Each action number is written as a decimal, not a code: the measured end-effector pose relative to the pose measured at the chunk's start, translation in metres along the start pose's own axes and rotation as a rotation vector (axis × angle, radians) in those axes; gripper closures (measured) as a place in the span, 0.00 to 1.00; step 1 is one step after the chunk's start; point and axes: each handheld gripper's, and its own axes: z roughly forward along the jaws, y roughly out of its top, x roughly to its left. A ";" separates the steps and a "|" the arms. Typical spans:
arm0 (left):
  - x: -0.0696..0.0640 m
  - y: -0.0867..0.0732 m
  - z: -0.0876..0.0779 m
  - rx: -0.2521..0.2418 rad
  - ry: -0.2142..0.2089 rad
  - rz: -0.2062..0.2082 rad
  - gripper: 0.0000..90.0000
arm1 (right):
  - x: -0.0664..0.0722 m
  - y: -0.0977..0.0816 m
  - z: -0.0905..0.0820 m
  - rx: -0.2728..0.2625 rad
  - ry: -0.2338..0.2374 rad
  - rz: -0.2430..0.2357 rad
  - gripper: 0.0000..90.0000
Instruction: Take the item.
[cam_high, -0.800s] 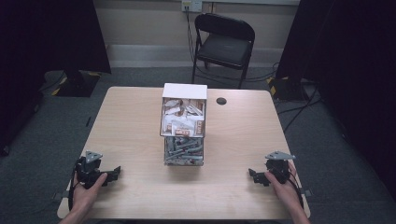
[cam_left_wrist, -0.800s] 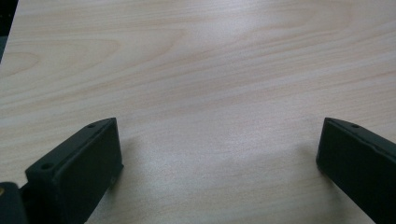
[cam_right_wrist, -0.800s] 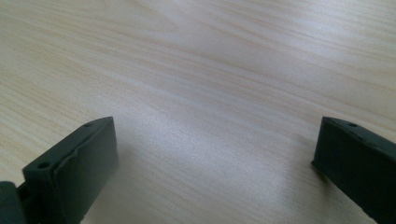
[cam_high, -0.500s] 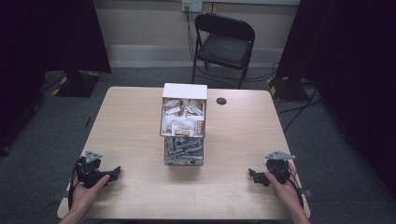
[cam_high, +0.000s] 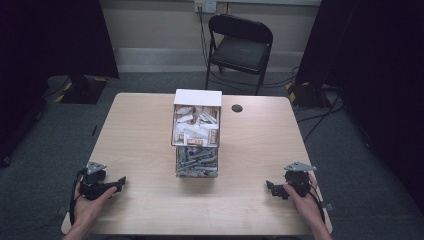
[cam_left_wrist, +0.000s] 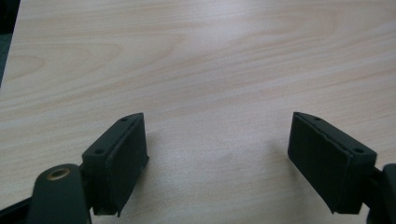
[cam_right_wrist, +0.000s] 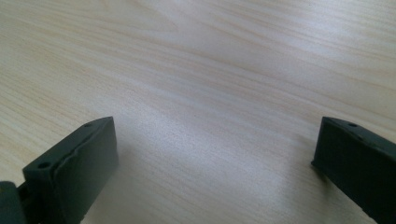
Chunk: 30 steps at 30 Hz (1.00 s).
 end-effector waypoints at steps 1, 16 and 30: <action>0.001 0.001 -0.001 -0.001 0.001 0.000 0.22 | 0.000 0.000 0.000 -0.001 0.000 -0.001 0.00; -0.017 0.009 -0.011 -0.034 -0.084 0.051 0.37 | 0.000 0.000 0.000 0.000 0.000 0.000 0.00; -0.039 0.015 -0.026 -0.090 -0.220 0.111 0.44 | 0.000 0.000 0.000 0.000 0.000 0.000 0.00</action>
